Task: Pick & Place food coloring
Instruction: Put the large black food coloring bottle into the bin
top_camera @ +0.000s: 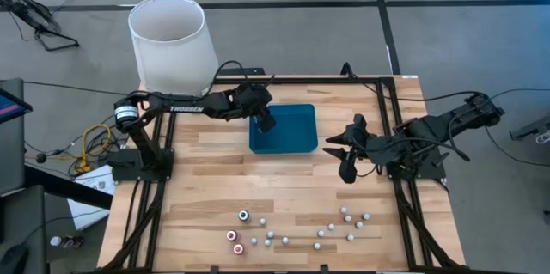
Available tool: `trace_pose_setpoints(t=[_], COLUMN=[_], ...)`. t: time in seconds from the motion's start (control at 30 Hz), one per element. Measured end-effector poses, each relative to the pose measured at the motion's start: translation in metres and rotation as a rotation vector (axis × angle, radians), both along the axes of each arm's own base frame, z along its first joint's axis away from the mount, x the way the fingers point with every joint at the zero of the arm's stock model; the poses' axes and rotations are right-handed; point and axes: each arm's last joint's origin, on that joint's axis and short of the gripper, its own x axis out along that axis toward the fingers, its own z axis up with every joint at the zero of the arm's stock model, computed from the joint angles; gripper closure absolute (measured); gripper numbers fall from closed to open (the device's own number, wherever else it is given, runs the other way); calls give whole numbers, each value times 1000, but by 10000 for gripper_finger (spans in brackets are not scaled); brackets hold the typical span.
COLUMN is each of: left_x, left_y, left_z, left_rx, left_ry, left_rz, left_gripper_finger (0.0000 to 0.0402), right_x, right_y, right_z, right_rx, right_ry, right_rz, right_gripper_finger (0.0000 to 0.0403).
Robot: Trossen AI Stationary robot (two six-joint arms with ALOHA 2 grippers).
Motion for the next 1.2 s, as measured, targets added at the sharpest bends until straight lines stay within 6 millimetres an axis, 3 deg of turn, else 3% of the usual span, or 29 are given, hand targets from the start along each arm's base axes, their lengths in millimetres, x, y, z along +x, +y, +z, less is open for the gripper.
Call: trace_pose_setpoints(t=[0.23,0.5,0.67,0.83,1.0,1.2], left_x=[-5,-37,-72,-105,-129,-143], left_y=[-1,-21,-53,-95,-137,-180], left_z=[28,93,130,153,162,157], left_rx=[44,-21,-103,-171,-200,-197], left_ry=[-110,-324,-400,-428,-443,-415], left_rz=[-10,-213,-383,-444,-399,-334], left_gripper_finger=[262,262,262,262,262,262], right_x=[0,7,35,73,110,143], right_y=[0,2,3,4,9,21], right_z=[0,-1,-2,-18,-42,-70], right_rx=[-1,-15,-12,-26,-53,-32], right_ry=[1,4,-42,-70,-103,-176], right_rz=[0,76,302,514,684,825], right_gripper_finger=[285,285,285,285,285,285])
